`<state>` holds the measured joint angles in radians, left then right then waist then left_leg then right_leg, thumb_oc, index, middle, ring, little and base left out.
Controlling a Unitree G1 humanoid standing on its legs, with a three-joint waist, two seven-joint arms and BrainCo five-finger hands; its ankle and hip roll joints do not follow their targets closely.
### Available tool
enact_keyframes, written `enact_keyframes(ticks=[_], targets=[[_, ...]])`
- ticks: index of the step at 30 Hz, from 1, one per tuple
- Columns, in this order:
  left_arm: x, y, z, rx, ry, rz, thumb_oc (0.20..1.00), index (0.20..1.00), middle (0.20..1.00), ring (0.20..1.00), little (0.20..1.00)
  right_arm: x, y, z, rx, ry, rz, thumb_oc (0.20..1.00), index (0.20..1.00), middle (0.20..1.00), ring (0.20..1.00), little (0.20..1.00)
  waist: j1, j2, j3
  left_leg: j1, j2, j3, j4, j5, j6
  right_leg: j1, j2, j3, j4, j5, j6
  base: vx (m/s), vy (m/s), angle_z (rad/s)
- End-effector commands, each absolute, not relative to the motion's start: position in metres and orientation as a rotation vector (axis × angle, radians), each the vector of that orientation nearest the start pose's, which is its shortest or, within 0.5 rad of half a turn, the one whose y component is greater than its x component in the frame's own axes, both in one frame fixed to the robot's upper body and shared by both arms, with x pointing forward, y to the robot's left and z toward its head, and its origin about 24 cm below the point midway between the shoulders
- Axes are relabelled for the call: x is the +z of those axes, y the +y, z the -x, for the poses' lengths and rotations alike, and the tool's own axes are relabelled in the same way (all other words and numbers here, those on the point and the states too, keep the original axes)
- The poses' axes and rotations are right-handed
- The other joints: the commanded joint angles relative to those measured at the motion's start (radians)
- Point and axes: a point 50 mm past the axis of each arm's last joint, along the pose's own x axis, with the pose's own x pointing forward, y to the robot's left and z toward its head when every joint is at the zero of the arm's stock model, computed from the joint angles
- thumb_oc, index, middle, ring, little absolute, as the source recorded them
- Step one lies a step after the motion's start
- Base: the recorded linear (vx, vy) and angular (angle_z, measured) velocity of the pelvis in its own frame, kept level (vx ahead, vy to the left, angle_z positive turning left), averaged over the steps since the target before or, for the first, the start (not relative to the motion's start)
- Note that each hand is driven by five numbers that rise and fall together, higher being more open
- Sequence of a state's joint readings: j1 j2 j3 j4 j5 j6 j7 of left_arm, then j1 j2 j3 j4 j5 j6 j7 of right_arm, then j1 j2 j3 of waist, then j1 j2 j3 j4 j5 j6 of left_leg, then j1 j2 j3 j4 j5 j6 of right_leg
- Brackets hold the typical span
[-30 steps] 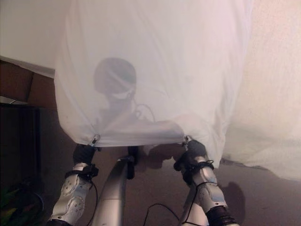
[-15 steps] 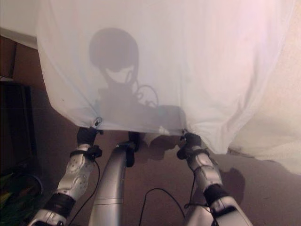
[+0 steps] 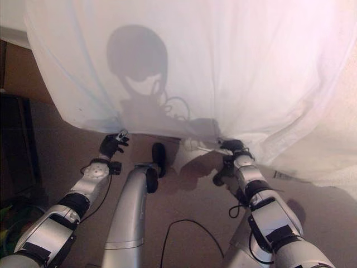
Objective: Make the bed
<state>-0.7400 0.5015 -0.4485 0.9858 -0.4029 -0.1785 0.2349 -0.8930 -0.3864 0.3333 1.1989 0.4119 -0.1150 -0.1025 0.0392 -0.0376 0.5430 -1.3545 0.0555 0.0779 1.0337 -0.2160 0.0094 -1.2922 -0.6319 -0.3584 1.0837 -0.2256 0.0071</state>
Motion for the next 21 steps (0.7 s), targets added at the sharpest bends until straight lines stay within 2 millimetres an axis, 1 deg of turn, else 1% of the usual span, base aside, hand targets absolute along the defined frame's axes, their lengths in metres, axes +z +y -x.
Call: enact_keyframes(ticks=[1, 4, 5, 6, 8, 9, 10, 11, 12, 13, 14, 16, 17, 18, 19, 20, 21], targets=[[0.023, 0.25, -0.339, 0.202, 0.287, -0.45, 1.0, 1.0, 1.0, 1.0, 1.0, 0.025, -0.272, -0.346, -0.268, 0.445, 0.391, 1.0, 1.0, 1.0, 1.0, 1.0, -0.021, 0.05, -0.023, 0.06, -0.027, 0.028, -0.063, 0.004, -0.023, -0.035, 0.034, 0.046, -0.083, 0.104, 0.085, -0.05, -0.06, -0.02], [0.016, 0.255, -0.336, 0.217, 0.33, -0.464, 1.0, 1.0, 1.0, 1.0, 1.0, 0.017, -0.278, -0.338, -0.283, 0.48, 0.401, 1.0, 1.0, 1.0, 1.0, 1.0, -0.029, 0.044, -0.023, 0.08, -0.02, 0.033, -0.103, 0.022, -0.029, -0.016, 0.039, 0.027, -0.131, 0.127, 0.091, -0.07, -0.069, -0.02], [0.013, 0.259, -0.333, 0.224, 0.352, -0.476, 1.0, 1.0, 1.0, 1.0, 1.0, 0.013, -0.28, -0.335, -0.288, 0.5, 0.414, 1.0, 1.0, 1.0, 1.0, 1.0, -0.031, 0.042, -0.023, 0.096, -0.016, 0.036, -0.128, 0.033, -0.032, 0.005, 0.045, 0.013, -0.158, 0.137, 0.092, -0.06, -0.044, -0.02], [0.012, 0.259, -0.333, 0.224, 0.352, -0.476, 1.0, 1.0, 1.0, 1.0, 1.0, 0.013, -0.28, -0.335, -0.288, 0.5, 0.414, 1.0, 1.0, 1.0, 1.0, 1.0, -0.031, 0.043, -0.023, 0.097, -0.016, 0.036, -0.129, 0.033, -0.032, 0.007, 0.045, 0.012, -0.159, 0.138, 0.092, -0.09, -0.071, -0.04], [-0.004, 0.271, -0.319, 0.23, 0.444, -0.499, 1.0, 1.0, 1.0, 1.0, 1.0, -0.005, -0.291, -0.316, -0.311, 0.585, 0.412, 1.0, 1.0, 1.0, 1.0, 1.0, -0.033, 0.038, -0.023, 0.156, -0.007, 0.035, -0.199, 0.054, -0.037, 0.072, 0.057, -0.027, -0.232, 0.16, 0.104, -0.11, -0.083, -0.06], [-0.011, 0.275, -0.312, 0.222, 0.488, -0.526, 1.0, 1.0, 1.0, 1.0, 1.0, -0.012, -0.295, -0.309, -0.316, 0.616, 0.418, 1.0, 1.0, 1.0, 1.0, 1.0, -0.036, 0.035, -0.023, 0.185, -0.003, 0.039, -0.221, 0.057, -0.039, 0.095, 0.06, -0.036, -0.255, 0.166, 0.108, -0.08, -0.049, -0.07], [-0.012, 0.275, -0.311, 0.22, 0.491, -0.527, 1.0, 1.0, 1.0, 1.0, 1.0, -0.013, -0.295, -0.308, -0.315, 0.619, 0.419, 1.0, 1.0, 1.0, 1.0, 1.0, -0.035, 0.036, -0.023, 0.193, -0.002, 0.038, -0.228, 0.059, -0.04, 0.106, 0.063, -0.042, -0.263, 0.169, 0.108, -0.1, -0.053, -0.05], [-0.026, 0.285, -0.295, 0.216, 0.558, -0.56, 1.0, 1.0, 1.0, 1.0, 1.0, -0.028, -0.302, -0.291, -0.319, 0.685, 0.435, 1.0, 1.0, 1.0, 1.0, 1.0, -0.035, 0.03, -0.023, 0.257, 0.003, 0.039, -0.273, 0.068, -0.037, 0.163, 0.074, -0.053, -0.303, 0.18, 0.114, -0.08, -0.053, -0.07], [-0.035, 0.291, -0.284, 0.219, 0.604, -0.562, 1.0, 1.0, 1.0, 1.0, 1.0, -0.04, -0.305, -0.278, -0.314, 0.732, 0.434, 1.0, 1.0, 1.0, 1.0, 1.0, -0.035, 0.025, -0.023, 0.3, 0.006, 0.04, -0.296, 0.068, -0.039, 0.201, 0.079, -0.06, -0.324, 0.184, 0.121, -0.1, -0.073, -0.04], [-0.045, 0.296, -0.27, 0.226, 0.653, -0.552, 1.0, 1.0, 1.0, 1.0, 1.0, -0.051, -0.307, -0.263, -0.315, 0.778, 0.425, 1.0, 1.0, 1.0, 1.0, 1.0, -0.039, 0.02, -0.023, 0.353, 0.008, 0.041, -0.333, 0.079, -0.038, 0.248, 0.087, -0.07, -0.357, 0.197, 0.125, -0.04, -0.067, -0.05], [-0.055, 0.299, -0.258, 0.23, 0.688, -0.542, 1.0, 1.0, 1.0, 1.0, 1.0, -0.063, -0.31, -0.248, -0.319, 0.828, 0.413, 1.0, 1.0, 1.0, 1.0, 1.0, -0.038, 0.016, -0.023, 0.408, 0.01, 0.042, -0.356, 0.078, -0.04, 0.296, 0.093, -0.076, -0.374, 0.2, 0.132, -0.03, -0.068, -0.06], [-0.071, 0.303, -0.234, 0.242, 0.75, -0.511, 1.0, 1.0, 1.0, 1.0, 1.0, -0.081, -0.321, -0.214, -0.355, 0.922, 0.382, 1.0, 1.0, 1.0, 1.0, 1.0, -0.039, 0.012, -0.023, 0.541, 0.014, 0.036, -0.423, 0.091, -0.041, 0.428, 0.121, -0.103, -0.434, 0.215, 0.137, 0.01, -0.053, -0.02], [-0.071, 0.303, -0.234, 0.242, 0.75, -0.511, 1.0, 1.0, 1.0, 1.0, 1.0, -0.081, -0.321, -0.214, -0.355, 0.922, 0.382, 1.0, 1.0, 1.0, 1.0, 1.0, -0.04, 0.013, -0.023, 0.542, 0.014, 0.035, -0.424, 0.092, -0.042, 0.429, 0.121, -0.104, -0.435, 0.216, 0.137, 0.07, -0.062, 0.02], [-0.083, 0.311, -0.212, 0.282, 0.811, -0.474, 1.0, 1.0, 1.0, 1.0, 1.0, -0.092, -0.329, -0.187, -0.407, 0.984, 0.329, 1.0, 1.0, 1.0, 1.0, 1.0, -0.036, 0.004, -0.023, 0.693, 0.021, 0.031, -0.489, 0.102, -0.047, 0.584, 0.151, -0.118, -0.503, 0.222, 0.138, 0.09, -0.091, 0.01], [-0.085, 0.318, -0.203, 0.327, 0.832, -0.454, 1.0, 1.0, 1.0, 1.0, 1.0, -0.095, -0.329, -0.181, -0.429, 0.986, 0.3, 1.0, 1.0, 1.0, 1.0, 1.0, -0.036, -0.005, -0.023, 0.765, 0.025, 0.032, -0.523, 0.105, -0.055, 0.661, 0.167, -0.123, -0.538, 0.224, 0.14, 0.14, -0.12, -0.01], [-0.088, 0.322, -0.194, 0.363, 0.843, -0.435, 1.0, 1.0, 1.0, 1.0, 1.0, -0.098, -0.332, -0.173, -0.456, 0.991, 0.29, 1.0, 1.0, 1.0, 1.0, 1.0, -0.032, -0.008, -0.023, 0.845, 0.029, 0.028, -0.562, 0.114, -0.06, 0.744, 0.185, -0.139, -0.579, 0.229, 0.144, 0.15, -0.083, 0.01], [-0.095, 0.322, -0.18, 0.378, 0.878, -0.416, 1.0, 1.0, 1.0, 1.0, 1.0, -0.098, -0.333, -0.169, -0.477, 0.976, 0.286, 1.0, 1.0, 1.0, 1.0, 1.0, -0.029, -0.008, -0.023, 0.927, 0.037, 0.024, -0.607, 0.126, -0.068, 0.834, 0.204, -0.153, -0.625, 0.232, 0.146, 0.15, -0.043, 0.01]])
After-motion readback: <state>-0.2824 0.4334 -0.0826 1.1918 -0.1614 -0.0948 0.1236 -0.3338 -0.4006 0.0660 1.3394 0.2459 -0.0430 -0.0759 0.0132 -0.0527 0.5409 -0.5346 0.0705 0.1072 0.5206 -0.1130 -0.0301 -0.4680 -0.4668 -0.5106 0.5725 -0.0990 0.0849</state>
